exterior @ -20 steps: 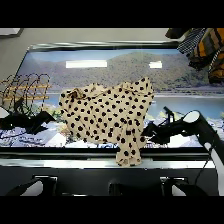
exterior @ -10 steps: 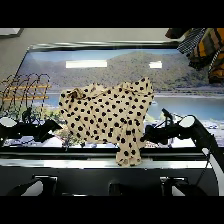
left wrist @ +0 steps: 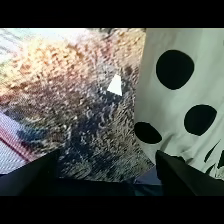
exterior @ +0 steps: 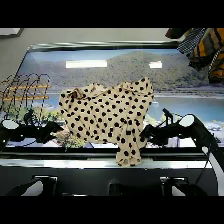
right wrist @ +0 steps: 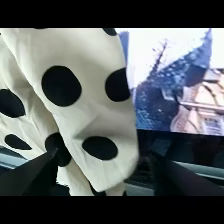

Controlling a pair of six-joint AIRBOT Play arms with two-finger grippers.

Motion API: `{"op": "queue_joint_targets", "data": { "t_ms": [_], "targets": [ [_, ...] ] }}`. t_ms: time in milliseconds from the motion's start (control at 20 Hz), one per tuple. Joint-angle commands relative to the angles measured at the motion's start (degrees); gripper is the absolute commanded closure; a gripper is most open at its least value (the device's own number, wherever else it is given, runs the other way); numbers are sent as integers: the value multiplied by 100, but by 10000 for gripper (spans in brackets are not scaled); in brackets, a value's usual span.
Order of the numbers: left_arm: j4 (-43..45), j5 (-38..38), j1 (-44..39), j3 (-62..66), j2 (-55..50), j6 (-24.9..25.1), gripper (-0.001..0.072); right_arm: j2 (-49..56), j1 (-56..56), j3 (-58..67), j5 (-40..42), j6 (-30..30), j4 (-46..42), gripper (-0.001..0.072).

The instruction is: Fold the clothes and pants, and hang the long-sleeved shirts on hangers.

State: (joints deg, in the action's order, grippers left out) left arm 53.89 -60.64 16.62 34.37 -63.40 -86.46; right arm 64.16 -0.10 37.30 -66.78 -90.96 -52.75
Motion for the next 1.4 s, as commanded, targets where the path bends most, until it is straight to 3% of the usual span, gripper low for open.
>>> {"op": "queue_joint_targets", "data": {
  "t_ms": [0, 50, 100, 150, 250, 450, 600, 800, 850, 900, 950, 1150, 1350],
  "targets": [
    [-22, 81, 4, -11, -4, 52, 23, 564, 7, -208, 262, 608, 1102, 132],
    [-55, 136, -2, -11, -4, 59, 23, 717, 7, -208, 199, 778, 1283, 296],
    [-109, 208, -20, -11, -4, 59, 23, 761, 7, -208, 184, 800, 1357, 542],
    [-149, 284, -61, -11, -4, 59, 23, 710, 4, -181, 153, 800, 1340, 680],
    [-225, 463, -284, -9, -24, 59, 23, 428, 0, 26, 68, 610, 1019, 695],
    [-442, 728, -1088, -11, -407, 74, 23, -262, 0, 885, -542, -492, -461, 695],
    [-481, 1222, -1611, -7, -769, -236, 23, -590, 0, 1458, -938, -610, -935, 695],
    [-841, 1690, -1884, -7, -916, -249, 39, -848, 0, 2175, -1429, -909, -1939, 695],
    [-916, 1764, -1884, -7, -916, -249, 130, -903, 0, 2330, -1469, -1001, -2256, 695],
    [-940, 1773, -1884, -7, -916, -247, 364, -968, 0, 2461, -1462, -1156, -2573, 695],
    [-955, 1757, -1884, 2, -914, -238, 698, -1014, 0, 2533, -1405, -1281, -2726, 695],
    [-997, 1523, -1871, 496, -793, -216, 691, -1034, 2, 2586, -876, -1360, -2144, 695],
    [-859, 1165, -1700, 2103, -542, -216, 693, -1034, 0, 3117, -302, -1318, -1720, 695]
  ]
}}
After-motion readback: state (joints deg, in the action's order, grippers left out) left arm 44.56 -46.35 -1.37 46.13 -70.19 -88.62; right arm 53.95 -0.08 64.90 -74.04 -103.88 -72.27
